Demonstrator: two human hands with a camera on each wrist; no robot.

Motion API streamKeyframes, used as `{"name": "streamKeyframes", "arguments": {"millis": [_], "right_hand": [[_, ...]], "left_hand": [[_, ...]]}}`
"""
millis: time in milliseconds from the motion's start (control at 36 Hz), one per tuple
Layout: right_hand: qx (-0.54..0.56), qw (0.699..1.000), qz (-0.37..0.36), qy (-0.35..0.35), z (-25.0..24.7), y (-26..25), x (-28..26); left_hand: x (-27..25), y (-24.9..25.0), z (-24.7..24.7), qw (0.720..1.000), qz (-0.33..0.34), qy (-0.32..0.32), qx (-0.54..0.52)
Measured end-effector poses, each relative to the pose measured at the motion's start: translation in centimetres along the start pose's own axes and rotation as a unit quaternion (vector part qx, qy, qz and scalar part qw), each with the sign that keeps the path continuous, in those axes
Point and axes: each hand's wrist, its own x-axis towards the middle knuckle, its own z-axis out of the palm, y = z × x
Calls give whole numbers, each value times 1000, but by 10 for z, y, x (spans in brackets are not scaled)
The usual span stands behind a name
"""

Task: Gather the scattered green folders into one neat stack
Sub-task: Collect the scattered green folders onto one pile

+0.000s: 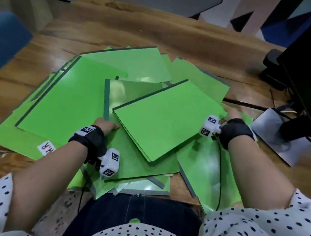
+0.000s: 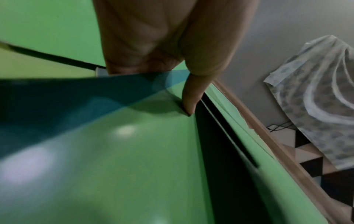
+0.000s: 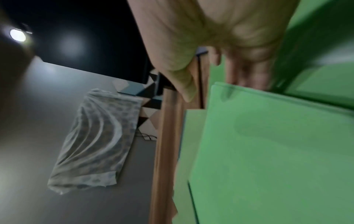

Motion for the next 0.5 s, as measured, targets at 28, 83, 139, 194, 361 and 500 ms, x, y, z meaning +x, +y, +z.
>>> {"name": "streamKeyframes", "arguments": {"millis": [28, 83, 139, 194, 361, 500], "right_hand": [[22, 999, 23, -26, 4, 9, 6], [-20, 994, 92, -59, 18, 21, 0], [-50, 988, 112, -99, 29, 33, -3], [-81, 981, 119, -130, 44, 42, -14], [-342, 936, -19, -87, 75, 51, -35], [-522, 837, -162, -7, 51, 4, -34]], "left_hand": [[-1, -1, 2, 1000, -2, 0, 1], [-2, -1, 4, 1000, -10, -4, 4], [-3, 0, 6, 1000, -17, -8, 8], [-2, 2, 7, 1000, -24, -7, 16], [-3, 7, 13, 999, -22, -16, 29], [-8, 16, 7, 994, 0, -18, 106]]}}
